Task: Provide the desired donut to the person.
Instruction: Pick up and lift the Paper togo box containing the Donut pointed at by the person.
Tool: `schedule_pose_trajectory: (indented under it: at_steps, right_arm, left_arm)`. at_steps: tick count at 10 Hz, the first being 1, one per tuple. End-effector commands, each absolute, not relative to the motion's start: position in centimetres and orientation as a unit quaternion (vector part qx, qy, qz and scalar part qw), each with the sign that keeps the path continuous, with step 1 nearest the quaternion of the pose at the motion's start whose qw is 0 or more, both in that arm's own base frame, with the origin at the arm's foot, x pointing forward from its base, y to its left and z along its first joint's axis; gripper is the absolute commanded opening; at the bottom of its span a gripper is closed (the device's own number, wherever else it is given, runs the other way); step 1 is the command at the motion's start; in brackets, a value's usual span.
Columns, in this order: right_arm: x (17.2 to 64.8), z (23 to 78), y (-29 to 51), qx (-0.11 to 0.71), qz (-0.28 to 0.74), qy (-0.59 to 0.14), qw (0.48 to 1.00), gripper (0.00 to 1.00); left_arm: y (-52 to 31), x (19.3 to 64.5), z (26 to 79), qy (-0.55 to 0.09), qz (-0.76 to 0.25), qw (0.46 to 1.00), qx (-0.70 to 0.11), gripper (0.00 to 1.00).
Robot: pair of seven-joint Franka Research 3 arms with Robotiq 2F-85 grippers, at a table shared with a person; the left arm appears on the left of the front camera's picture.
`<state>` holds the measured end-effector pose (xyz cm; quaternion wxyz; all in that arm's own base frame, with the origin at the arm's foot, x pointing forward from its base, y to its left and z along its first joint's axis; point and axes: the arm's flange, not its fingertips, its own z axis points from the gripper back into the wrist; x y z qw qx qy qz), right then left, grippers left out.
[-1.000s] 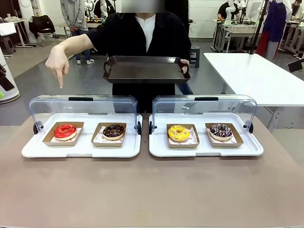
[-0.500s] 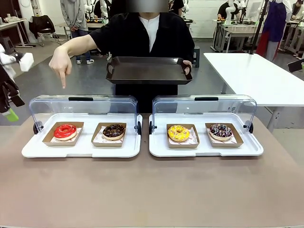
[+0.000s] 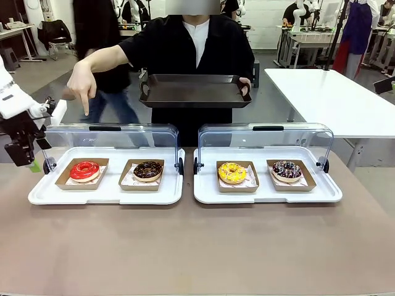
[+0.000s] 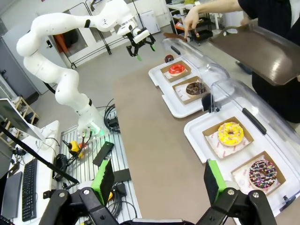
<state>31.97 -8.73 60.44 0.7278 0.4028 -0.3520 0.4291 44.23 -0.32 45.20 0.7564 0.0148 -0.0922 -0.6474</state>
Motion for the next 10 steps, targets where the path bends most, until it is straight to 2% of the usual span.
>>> schedule_pose_trajectory:
  at_steps: [1, 4, 5, 10]
  right_arm:
    - [32.2, 60.5, -8.7, 0.409, 0.431, -0.360, 0.719, 1.00]
    - [32.2, 60.5, -8.7, 0.409, 0.431, -0.360, 0.719, 1.00]
    - [32.2, 60.5, -8.7, 0.409, 0.431, -0.360, 0.719, 1.00]
    - [32.2, 60.5, -8.7, 0.409, 0.431, -0.360, 0.719, 1.00]
  left_arm:
    - [0.1, 45.8, 42.9, -0.088, -0.675, 0.731, 0.043, 1.00]
    - [0.3, 47.3, 41.5, -0.098, -0.689, 0.718, 0.017, 1.00]
    - [-0.3, 46.3, 41.7, -0.081, -0.673, 0.734, 0.031, 1.00]
    - [-0.2, 46.6, 41.5, -0.083, -0.678, 0.730, 0.031, 1.00]
